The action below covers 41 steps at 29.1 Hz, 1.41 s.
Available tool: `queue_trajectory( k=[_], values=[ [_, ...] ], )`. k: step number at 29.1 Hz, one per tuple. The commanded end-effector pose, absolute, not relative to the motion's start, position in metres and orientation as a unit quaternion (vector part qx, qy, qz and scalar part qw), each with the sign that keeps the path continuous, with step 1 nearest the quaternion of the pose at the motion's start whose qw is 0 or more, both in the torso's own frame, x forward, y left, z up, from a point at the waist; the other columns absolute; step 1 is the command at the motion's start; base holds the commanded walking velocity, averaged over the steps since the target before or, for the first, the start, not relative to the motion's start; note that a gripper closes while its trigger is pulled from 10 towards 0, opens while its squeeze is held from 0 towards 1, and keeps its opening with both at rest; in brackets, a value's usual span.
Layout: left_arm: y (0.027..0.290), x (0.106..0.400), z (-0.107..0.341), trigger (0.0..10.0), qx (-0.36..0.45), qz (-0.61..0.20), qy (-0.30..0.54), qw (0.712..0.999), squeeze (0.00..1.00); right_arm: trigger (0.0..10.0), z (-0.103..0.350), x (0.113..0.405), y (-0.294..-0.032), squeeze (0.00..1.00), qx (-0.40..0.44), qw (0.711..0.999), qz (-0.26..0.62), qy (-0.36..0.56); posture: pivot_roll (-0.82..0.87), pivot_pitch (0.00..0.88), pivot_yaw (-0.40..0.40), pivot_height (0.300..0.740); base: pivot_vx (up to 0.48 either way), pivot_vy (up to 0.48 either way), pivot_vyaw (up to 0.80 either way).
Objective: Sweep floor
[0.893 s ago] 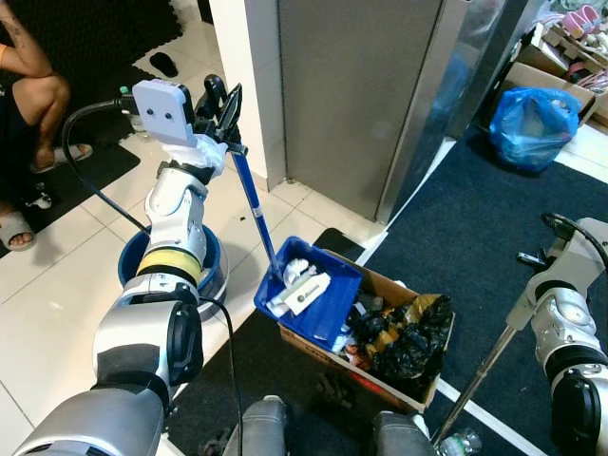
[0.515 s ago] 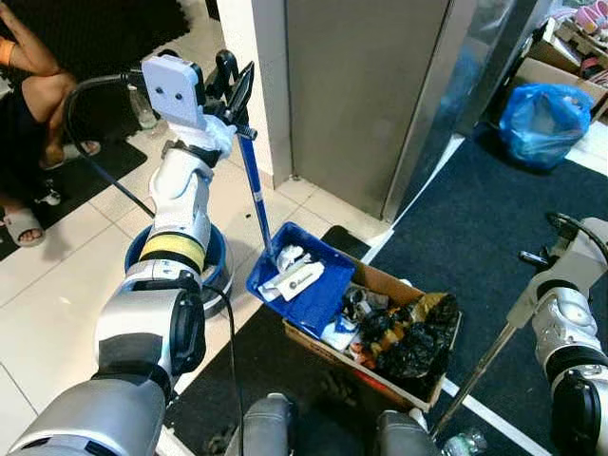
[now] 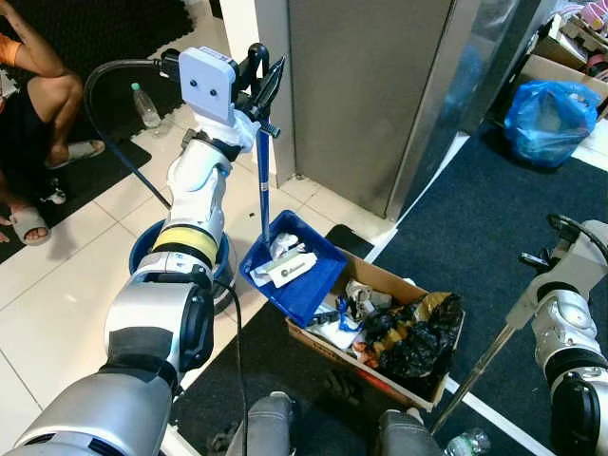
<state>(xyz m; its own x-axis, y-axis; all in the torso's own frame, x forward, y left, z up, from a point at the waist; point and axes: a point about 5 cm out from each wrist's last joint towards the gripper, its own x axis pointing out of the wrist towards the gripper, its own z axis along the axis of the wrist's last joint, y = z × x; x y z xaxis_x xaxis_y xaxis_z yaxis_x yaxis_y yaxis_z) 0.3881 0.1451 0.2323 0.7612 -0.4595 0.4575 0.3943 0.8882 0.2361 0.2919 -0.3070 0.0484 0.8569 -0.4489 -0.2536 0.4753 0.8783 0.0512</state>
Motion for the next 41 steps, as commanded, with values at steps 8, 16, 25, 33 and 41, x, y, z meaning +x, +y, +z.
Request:
queue_trajectory(
  k=[8, 16, 25, 33, 41],
  values=[
    [0.123, 0.389, 0.254, 10.0, 0.073, -0.248, -0.302, 0.917, 0.0, 10.0, 0.049, 0.29, -0.308, 0.0, 0.06, 0.962, -0.242, 0.11, 0.08, 0.04, 0.03, 0.74, 0.0, 0.0, 0.0],
    [0.105, 0.387, 0.252, 10.0, 0.08, -0.274, -0.302, 0.909, 0.0, 10.0, 0.052, 0.292, -0.307, 0.0, 0.067, 0.965, -0.237, 0.094, 0.07, 0.037, 0.032, 0.74, 0.0, 0.0, 0.0],
    [0.091, 0.387, 0.257, 10.0, 0.076, -0.289, -0.311, 0.902, 0.0, 10.0, 0.054, 0.292, -0.306, 0.0, 0.075, 0.967, -0.233, 0.077, 0.06, 0.042, 0.048, 0.74, 0.0, 0.0, -0.62],
    [0.088, 0.386, 0.258, 10.0, 0.079, -0.295, -0.315, 0.899, 0.0, 10.0, 0.054, 0.29, -0.307, 0.0, 0.078, 0.965, -0.239, 0.069, 0.06, 0.046, 0.052, 0.74, 0.0, 0.0, -0.66],
    [0.08, 0.383, 0.265, 10.0, 0.103, -0.31, -0.33, 0.886, 0.0, 10.0, 0.055, 0.29, -0.308, 0.0, 0.086, 0.966, -0.238, 0.06, 0.05, 0.047, 0.056, 0.74, 0.0, 0.0, -0.3]
  ],
)
